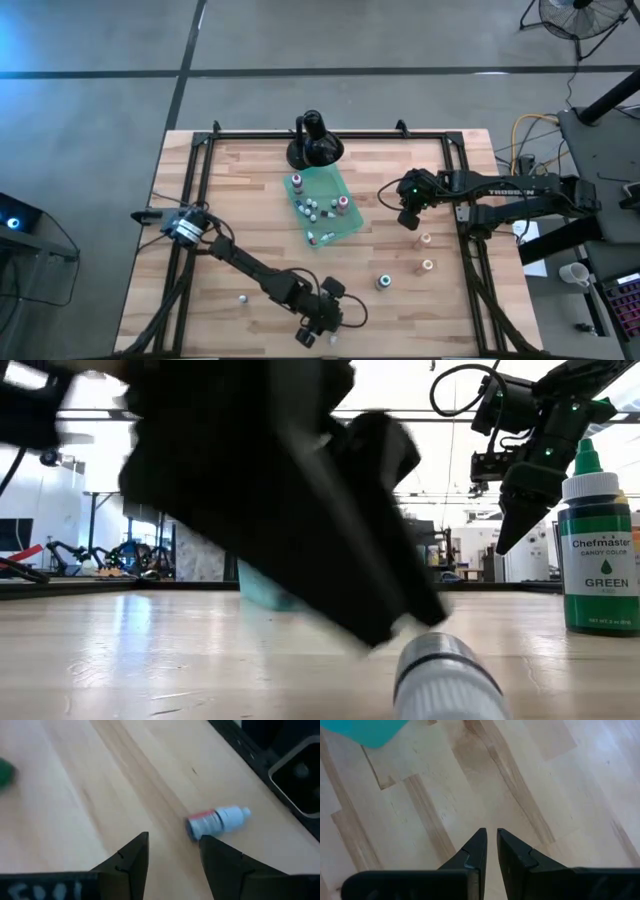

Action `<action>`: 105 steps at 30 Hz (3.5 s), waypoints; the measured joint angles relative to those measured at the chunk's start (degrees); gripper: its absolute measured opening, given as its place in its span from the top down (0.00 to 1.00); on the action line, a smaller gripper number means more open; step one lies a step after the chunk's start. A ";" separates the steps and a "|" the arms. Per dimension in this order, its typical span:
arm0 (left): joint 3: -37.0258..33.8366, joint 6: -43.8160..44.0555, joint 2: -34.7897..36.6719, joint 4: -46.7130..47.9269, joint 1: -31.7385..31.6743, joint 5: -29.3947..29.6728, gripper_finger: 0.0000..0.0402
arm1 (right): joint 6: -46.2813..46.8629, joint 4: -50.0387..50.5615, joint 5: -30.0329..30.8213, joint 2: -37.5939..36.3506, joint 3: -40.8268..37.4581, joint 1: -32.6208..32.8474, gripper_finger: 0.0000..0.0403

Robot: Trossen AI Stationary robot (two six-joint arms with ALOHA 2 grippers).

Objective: Pick & Place food coloring
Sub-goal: Put the small pink food coloring bottle into the green bin

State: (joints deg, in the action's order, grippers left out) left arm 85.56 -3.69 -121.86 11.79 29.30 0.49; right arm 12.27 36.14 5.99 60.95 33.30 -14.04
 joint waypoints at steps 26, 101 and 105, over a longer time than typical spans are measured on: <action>-2.29 -5.74 -0.79 -14.59 -1.47 -12.89 0.63 | -0.02 -0.05 0.00 0.00 -0.11 0.00 0.91; -4.31 36.60 6.58 13.34 -1.17 7.27 0.70 | -0.92 -3.43 0.14 0.00 -2.45 0.00 0.91; -4.31 36.57 6.58 11.54 -1.66 7.06 0.70 | -0.92 -3.74 0.16 0.00 -2.84 0.00 0.91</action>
State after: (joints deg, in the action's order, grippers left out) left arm 81.25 32.88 -115.28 23.33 27.64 7.55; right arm 11.35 32.40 6.15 60.95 30.46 -14.04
